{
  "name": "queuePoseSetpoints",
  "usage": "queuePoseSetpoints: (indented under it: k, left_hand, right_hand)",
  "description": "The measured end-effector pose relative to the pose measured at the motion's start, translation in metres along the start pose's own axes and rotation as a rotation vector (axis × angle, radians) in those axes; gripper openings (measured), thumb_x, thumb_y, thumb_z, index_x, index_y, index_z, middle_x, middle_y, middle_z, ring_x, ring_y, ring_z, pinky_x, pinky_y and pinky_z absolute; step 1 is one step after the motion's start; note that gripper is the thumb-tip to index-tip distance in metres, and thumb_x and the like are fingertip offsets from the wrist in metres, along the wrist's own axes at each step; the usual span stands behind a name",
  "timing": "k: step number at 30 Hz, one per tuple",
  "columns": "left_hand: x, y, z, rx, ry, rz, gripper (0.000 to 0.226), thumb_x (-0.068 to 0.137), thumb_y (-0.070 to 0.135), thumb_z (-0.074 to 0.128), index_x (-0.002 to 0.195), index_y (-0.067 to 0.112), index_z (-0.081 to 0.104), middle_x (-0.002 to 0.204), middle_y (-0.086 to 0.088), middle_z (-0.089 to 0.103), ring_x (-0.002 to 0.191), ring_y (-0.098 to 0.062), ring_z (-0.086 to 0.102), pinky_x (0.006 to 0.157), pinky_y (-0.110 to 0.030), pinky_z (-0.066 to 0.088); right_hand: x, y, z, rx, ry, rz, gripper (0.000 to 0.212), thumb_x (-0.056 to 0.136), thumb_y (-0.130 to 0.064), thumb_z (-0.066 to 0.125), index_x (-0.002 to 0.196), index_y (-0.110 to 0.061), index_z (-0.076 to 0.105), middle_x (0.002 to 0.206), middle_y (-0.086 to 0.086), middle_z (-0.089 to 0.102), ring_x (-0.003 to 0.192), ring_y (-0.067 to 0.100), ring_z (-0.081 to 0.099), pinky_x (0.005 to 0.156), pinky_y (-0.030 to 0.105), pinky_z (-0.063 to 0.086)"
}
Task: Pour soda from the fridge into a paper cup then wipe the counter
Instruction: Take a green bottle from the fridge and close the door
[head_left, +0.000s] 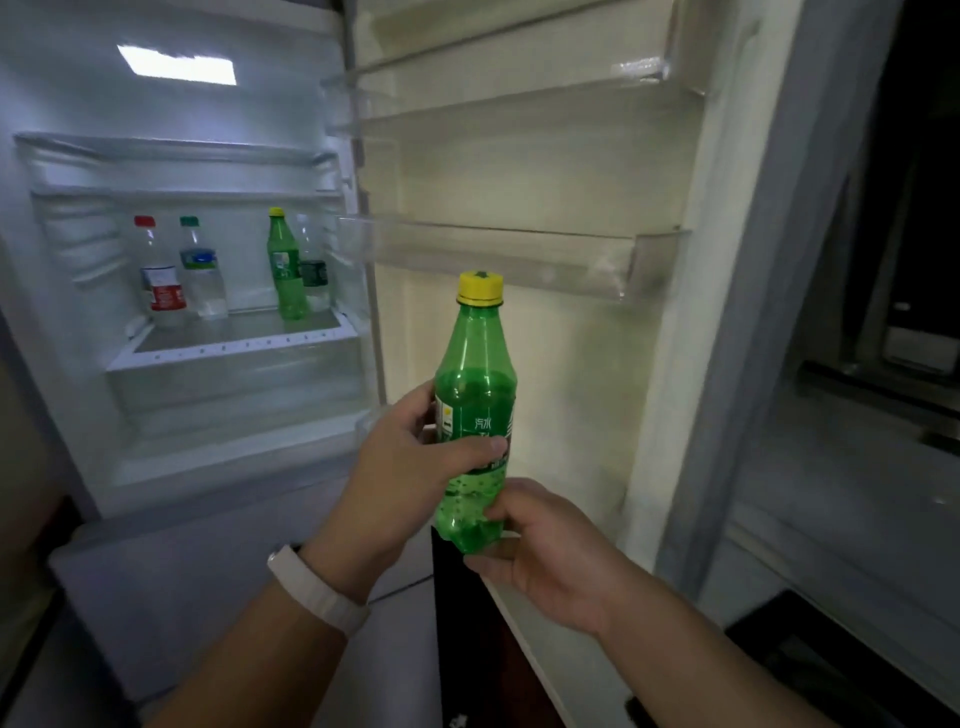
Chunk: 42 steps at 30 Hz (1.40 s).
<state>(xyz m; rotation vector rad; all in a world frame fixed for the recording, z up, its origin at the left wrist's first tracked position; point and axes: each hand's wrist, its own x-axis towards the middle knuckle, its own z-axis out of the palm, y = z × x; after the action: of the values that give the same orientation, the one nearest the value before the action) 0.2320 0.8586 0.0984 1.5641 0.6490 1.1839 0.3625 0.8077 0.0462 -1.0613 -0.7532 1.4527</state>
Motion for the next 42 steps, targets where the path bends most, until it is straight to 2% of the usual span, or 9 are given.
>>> queuePoseSetpoints:
  k: [5,8,16,21,24,28,32,35,42]
  left_hand:
    - [-0.033,0.006,0.059,-0.012,-0.028,-0.016,0.039,0.069,-0.006,0.079,0.102,0.013,0.071,0.092,-0.006,0.075,0.078,-0.012,0.069,0.071,-0.029,0.057]
    - [-0.048,0.008,0.091,-0.004,-0.061,-0.011,0.039,0.067,-0.004,0.081,0.100,0.015,0.072,0.092,-0.006,0.075,0.079,-0.012,0.069,0.072,-0.030,0.058]
    - [-0.071,0.007,0.152,-0.015,-0.099,-0.029,0.042,0.068,-0.004,0.082,0.103,0.015,0.070,0.091,-0.005,0.075,0.077,-0.014,0.070,0.066,-0.027,0.056]
    - [-0.073,0.002,0.175,-0.021,-0.098,-0.064,0.039,0.068,0.001,0.082,0.101,0.020,0.072,0.092,-0.005,0.075,0.080,-0.018,0.070,0.073,-0.038,0.059]
    - [-0.069,0.000,0.184,-0.031,-0.105,-0.077,0.039,0.065,0.007,0.083,0.099,0.021,0.072,0.090,-0.004,0.075,0.080,-0.018,0.070,0.075,-0.039,0.058]
    - [-0.064,-0.002,0.186,-0.049,-0.114,-0.088,0.039,0.065,0.003,0.084,0.099,0.019,0.072,0.090,-0.003,0.075,0.079,-0.018,0.071,0.076,-0.039,0.058]
    - [-0.059,0.000,0.177,-0.088,-0.108,-0.099,0.042,0.059,0.011,0.081,0.100,0.021,0.073,0.095,-0.005,0.075,0.087,-0.025,0.072,0.081,-0.043,0.059]
    - [-0.055,0.001,0.167,-0.082,-0.101,-0.085,0.044,0.058,0.011,0.081,0.100,0.019,0.073,0.095,-0.008,0.075,0.083,-0.022,0.072,0.079,-0.042,0.059]
    - [-0.050,0.007,0.141,-0.058,-0.073,-0.047,0.050,0.057,0.010,0.081,0.106,0.015,0.071,0.099,-0.007,0.075,0.085,-0.024,0.073,0.074,-0.038,0.060]
  right_hand:
    - [-0.058,0.001,-0.046,0.059,0.025,-0.004,0.036,0.087,-0.002,0.051,0.123,-0.001,0.055,0.109,0.017,0.065,0.093,0.029,0.066,0.075,0.035,0.058]
    - [-0.084,0.003,-0.074,0.047,0.069,-0.012,0.028,0.086,-0.004,0.053,0.113,-0.007,0.060,0.105,0.013,0.068,0.092,0.027,0.067,0.076,0.035,0.057]
    - [-0.129,0.005,-0.123,0.027,0.152,-0.029,0.034,0.087,-0.005,0.053,0.121,-0.008,0.059,0.116,0.017,0.067,0.100,0.029,0.066,0.081,0.037,0.057]
    - [-0.144,-0.004,-0.146,-0.024,0.167,-0.049,0.023,0.089,-0.006,0.052,0.107,-0.013,0.064,0.098,0.008,0.071,0.092,0.024,0.067,0.083,0.035,0.055]
    - [-0.145,-0.010,-0.159,-0.118,0.178,-0.043,0.020,0.089,-0.009,0.053,0.103,-0.017,0.064,0.092,0.004,0.072,0.091,0.022,0.067,0.089,0.037,0.053]
    - [-0.132,-0.026,-0.175,-0.389,0.352,-0.116,0.020,0.090,-0.017,0.053,0.109,-0.017,0.061,0.098,0.002,0.068,0.086,0.014,0.064,0.078,0.029,0.053]
    - [-0.112,-0.060,-0.180,-0.812,0.561,-0.499,0.038,0.096,-0.024,0.055,0.131,-0.028,0.041,0.122,-0.017,0.047,0.103,-0.008,0.049,0.090,0.007,0.038]
    - [-0.088,-0.078,-0.190,-1.107,0.578,-0.631,0.071,0.096,-0.042,0.052,0.154,-0.032,0.013,0.161,-0.011,0.012,0.145,0.006,0.014,0.118,0.028,0.015]
    - [-0.061,-0.065,-0.182,-1.187,0.521,-0.649,0.097,0.093,-0.048,0.054,0.150,-0.032,-0.023,0.158,-0.013,-0.025,0.145,0.003,-0.013,0.116,0.027,0.002]
